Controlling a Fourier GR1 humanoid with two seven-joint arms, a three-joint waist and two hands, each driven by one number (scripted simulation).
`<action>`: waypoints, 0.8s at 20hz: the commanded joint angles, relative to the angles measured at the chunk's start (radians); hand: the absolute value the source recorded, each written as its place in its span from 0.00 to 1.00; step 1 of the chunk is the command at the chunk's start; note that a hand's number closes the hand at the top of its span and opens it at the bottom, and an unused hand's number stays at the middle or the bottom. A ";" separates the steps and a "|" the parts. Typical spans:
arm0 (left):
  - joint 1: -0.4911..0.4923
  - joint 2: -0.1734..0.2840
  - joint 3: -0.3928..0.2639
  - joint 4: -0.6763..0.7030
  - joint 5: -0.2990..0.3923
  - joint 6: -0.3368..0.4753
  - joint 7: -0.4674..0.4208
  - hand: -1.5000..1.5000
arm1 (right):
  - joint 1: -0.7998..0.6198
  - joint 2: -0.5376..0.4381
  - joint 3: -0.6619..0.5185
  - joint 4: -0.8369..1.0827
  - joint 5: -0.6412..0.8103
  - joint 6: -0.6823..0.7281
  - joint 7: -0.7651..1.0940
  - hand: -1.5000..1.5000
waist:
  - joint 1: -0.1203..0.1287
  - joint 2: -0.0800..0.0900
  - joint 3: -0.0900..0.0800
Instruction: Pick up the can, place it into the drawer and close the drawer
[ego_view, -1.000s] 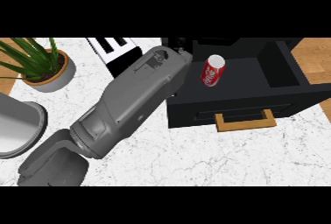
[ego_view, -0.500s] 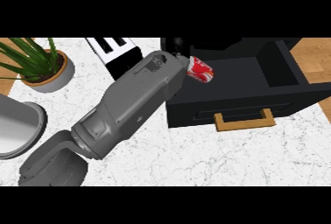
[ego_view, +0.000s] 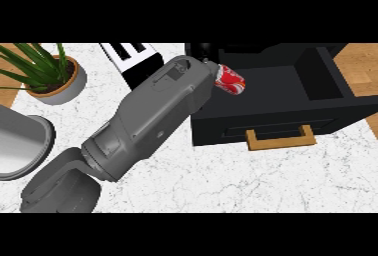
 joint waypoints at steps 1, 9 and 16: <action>-0.028 0.000 0.001 -0.016 0.038 0.010 -0.020 0.00 | -0.041 -0.007 0.050 -0.061 0.122 0.031 -0.047 0.00 | 0.002 0.003 0.000; -0.023 0.000 -0.015 -0.035 0.044 0.020 -0.082 0.00 | -0.167 -0.006 0.173 -0.021 0.466 0.028 -0.176 0.00 | 0.055 -0.005 0.000; -0.001 0.000 -0.006 -0.042 0.066 -0.003 -0.073 0.00 | -0.288 0.014 0.430 0.024 0.847 -0.051 -0.167 0.00 | 0.087 -0.004 -0.002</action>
